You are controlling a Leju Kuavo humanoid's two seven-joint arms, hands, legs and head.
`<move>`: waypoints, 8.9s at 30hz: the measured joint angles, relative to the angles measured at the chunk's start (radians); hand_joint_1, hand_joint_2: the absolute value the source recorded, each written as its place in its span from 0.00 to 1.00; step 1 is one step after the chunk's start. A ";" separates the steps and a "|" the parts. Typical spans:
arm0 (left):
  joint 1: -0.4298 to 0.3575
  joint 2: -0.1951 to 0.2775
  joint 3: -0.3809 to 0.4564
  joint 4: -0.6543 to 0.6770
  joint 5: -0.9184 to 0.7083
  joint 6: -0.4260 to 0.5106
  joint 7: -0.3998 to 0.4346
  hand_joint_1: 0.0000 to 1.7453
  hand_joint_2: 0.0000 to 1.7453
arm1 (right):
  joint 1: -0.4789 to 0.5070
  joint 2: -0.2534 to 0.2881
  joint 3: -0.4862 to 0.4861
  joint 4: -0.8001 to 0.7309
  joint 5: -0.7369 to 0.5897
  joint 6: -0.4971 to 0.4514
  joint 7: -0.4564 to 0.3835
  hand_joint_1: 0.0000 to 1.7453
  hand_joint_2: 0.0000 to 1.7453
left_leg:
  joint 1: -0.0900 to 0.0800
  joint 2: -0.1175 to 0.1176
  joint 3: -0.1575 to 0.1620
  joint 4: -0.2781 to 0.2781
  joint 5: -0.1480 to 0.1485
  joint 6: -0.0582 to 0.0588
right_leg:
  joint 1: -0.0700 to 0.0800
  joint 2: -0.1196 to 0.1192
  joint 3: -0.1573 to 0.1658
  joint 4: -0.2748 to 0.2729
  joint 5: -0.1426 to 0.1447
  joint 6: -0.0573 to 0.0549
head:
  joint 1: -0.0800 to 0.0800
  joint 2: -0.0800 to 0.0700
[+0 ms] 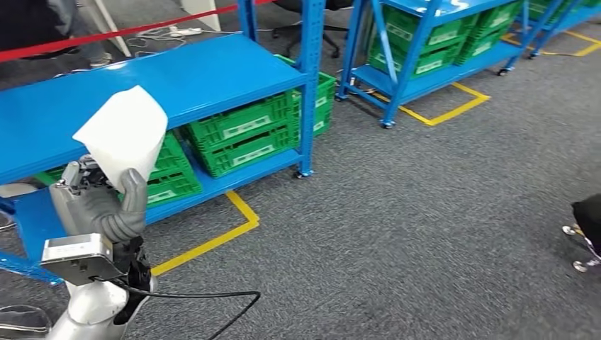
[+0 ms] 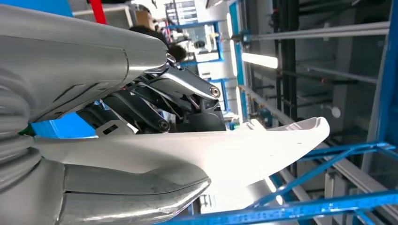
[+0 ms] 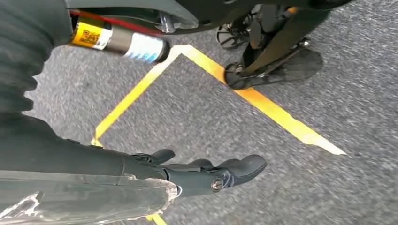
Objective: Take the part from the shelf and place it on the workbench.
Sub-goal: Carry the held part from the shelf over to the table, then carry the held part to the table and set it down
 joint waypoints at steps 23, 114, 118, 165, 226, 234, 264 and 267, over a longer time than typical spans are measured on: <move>0.018 0.017 0.043 -0.002 -0.001 0.009 -0.009 1.00 1.00 | 0.002 -0.001 0.038 0.008 -0.011 -0.008 0.010 0.00 1.00 | 0.005 -0.081 0.005 0.028 -0.021 -0.034 | 0.003 0.095 0.128 -0.242 0.129 -0.038 | -0.007 0.000; 0.052 0.015 0.115 -0.027 0.015 0.002 -0.032 1.00 1.00 | 0.065 -0.010 0.215 0.002 -0.183 -0.013 0.095 0.00 1.00 | 0.003 -0.097 -0.012 0.030 0.002 -0.025 | 0.009 0.107 0.133 -0.245 0.129 -0.047 | -0.013 0.000; 0.053 0.014 0.115 -0.027 0.011 0.002 -0.032 1.00 1.00 | 0.073 -0.010 0.216 0.001 -0.187 -0.012 0.097 0.00 1.00 | 0.002 -0.065 -0.006 0.010 0.004 -0.011 | 0.004 0.115 0.113 -0.242 0.130 -0.025 | -0.012 0.000; 0.065 0.005 0.140 -0.053 0.103 -0.033 -0.093 1.00 1.00 | 0.081 -0.009 0.228 -0.012 -0.127 0.003 0.105 0.00 1.00 | -0.005 0.076 -0.003 0.043 -0.037 -0.036 | 0.009 -0.045 0.148 -0.254 0.116 -0.047 | -0.009 0.000; 0.079 0.026 0.172 -0.064 0.091 -0.076 -0.111 1.00 1.00 | 0.039 -0.024 0.178 0.115 0.213 -0.071 0.050 0.00 1.00 | 0.002 -0.007 0.041 0.038 -0.072 -0.048 | 0.007 -0.008 0.132 -0.238 0.113 -0.051 | -0.012 0.000; 0.089 0.025 0.170 -0.065 0.083 -0.083 -0.107 1.00 1.00 | 0.065 -0.014 0.173 0.059 0.216 0.003 0.043 0.00 1.00 | 0.001 -0.010 -0.120 0.196 0.001 -0.047 | 0.009 0.006 0.227 -0.244 0.036 -0.064 | -0.021 0.000; 0.080 0.017 0.161 -0.065 0.098 -0.074 -0.092 1.00 1.00 | 0.083 -0.009 0.194 0.028 0.167 0.001 0.052 0.00 1.00 | 0.007 -0.018 -0.086 0.221 -0.131 -0.052 | -0.003 0.004 0.163 -0.223 0.081 -0.058 | -0.018 0.000; 0.080 0.018 0.160 -0.065 0.101 -0.073 -0.092 1.00 1.00 | 0.085 -0.009 0.206 0.027 0.139 0.002 0.059 0.00 1.00 | 0.004 -0.018 -0.074 0.083 -0.007 -0.040 | 0.001 0.009 0.183 -0.220 0.056 -0.044 | -0.019 0.000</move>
